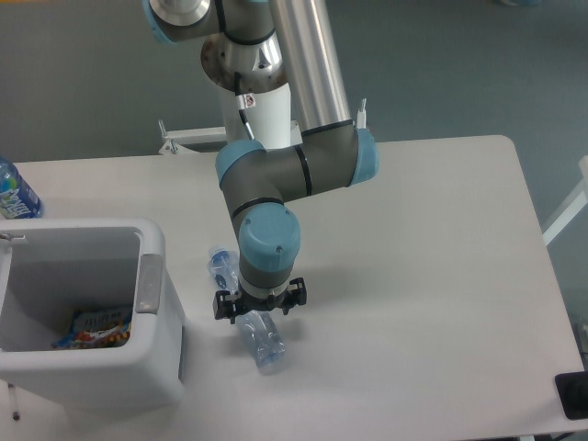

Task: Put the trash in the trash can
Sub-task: 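Lower the gripper onto the clear plastic bottle and close on it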

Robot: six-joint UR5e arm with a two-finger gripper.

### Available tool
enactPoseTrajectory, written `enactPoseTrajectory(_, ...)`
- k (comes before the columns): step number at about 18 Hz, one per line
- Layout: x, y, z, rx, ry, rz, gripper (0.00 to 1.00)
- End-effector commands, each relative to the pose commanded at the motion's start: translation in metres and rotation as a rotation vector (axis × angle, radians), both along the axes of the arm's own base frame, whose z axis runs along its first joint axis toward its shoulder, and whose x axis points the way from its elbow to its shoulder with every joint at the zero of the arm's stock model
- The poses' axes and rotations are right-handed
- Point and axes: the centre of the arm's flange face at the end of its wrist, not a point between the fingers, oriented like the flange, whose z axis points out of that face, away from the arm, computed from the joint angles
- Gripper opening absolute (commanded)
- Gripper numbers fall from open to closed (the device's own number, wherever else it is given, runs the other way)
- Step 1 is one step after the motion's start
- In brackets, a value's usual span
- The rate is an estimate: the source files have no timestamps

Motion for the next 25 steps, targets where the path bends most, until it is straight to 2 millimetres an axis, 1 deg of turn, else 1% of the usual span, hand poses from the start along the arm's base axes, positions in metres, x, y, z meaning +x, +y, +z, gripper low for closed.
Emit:
enactPoseTrajectory(4,0.005,0.001,-0.004,-0.017,0.008,-0.011,1.0)
enactPoseTrajectory(5,0.009,0.002,-0.006,-0.023,0.009,-0.017,1.0)
enactPoseTrajectory(7,0.011,0.002,-0.011,-0.037,0.011,-0.021,1.0)
enactPoseTrajectory(9,0.011,0.001,-0.01,-0.038,0.015,-0.021,1.0)
enactPoseTrajectory(11,0.011,0.001,-0.012,-0.041,0.014,-0.021,0.94)
enactPoseTrajectory(14,0.013,0.0,-0.01,-0.056,0.011,-0.026,0.8)
enactPoseTrajectory(16,0.014,0.0,-0.01,-0.058,0.01,-0.028,0.75)
enactPoseTrajectory(21,0.014,0.0,-0.01,-0.058,0.01,-0.028,0.67)
enactPoseTrajectory(25,0.014,0.0,-0.009,-0.055,0.012,-0.028,0.67)
